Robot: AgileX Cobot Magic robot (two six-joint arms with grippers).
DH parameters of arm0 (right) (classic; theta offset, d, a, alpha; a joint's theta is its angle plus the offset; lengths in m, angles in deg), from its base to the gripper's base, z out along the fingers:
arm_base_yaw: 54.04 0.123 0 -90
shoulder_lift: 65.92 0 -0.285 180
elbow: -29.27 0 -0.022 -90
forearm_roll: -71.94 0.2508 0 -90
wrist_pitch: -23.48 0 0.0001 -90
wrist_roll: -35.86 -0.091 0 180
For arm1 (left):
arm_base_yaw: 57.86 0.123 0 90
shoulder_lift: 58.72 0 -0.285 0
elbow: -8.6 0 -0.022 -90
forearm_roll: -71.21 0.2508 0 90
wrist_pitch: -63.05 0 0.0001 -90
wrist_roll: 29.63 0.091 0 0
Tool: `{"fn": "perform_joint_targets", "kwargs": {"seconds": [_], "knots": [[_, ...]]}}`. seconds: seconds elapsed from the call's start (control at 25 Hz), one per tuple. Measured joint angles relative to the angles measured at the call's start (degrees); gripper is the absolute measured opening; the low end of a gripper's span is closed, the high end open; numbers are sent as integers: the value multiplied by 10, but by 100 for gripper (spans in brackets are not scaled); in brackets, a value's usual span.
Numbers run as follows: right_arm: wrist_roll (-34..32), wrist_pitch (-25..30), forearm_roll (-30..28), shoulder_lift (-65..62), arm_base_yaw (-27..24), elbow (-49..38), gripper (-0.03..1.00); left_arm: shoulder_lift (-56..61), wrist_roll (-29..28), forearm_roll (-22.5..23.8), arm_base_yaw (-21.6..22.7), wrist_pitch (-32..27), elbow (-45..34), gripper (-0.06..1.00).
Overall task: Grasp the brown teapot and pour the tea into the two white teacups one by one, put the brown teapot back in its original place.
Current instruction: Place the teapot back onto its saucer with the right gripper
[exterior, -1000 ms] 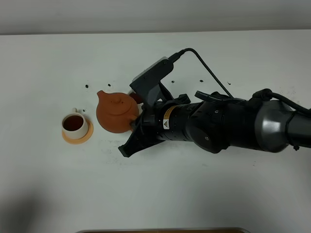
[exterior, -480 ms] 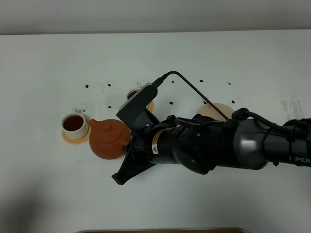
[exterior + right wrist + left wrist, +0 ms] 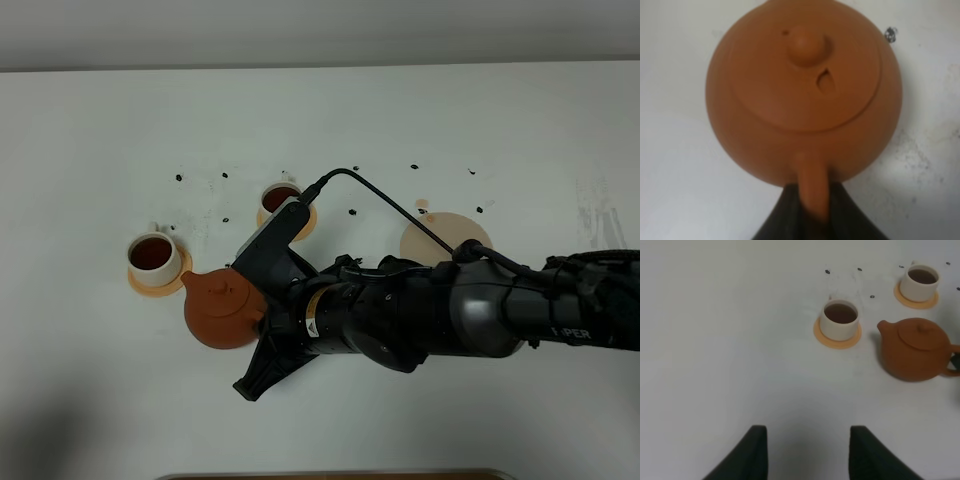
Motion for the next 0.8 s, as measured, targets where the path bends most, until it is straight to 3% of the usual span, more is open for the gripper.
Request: {"fn": "perform_joint_targets", "kwargs": {"seconds": [0.24,0.8], "knots": [[-3,46,-8,-68,-38,-3,12,0,0,0,0,0,0,41],[-69,45,-31,-189,-253,-132,12,0,0,0,0,0,0,41]]}}
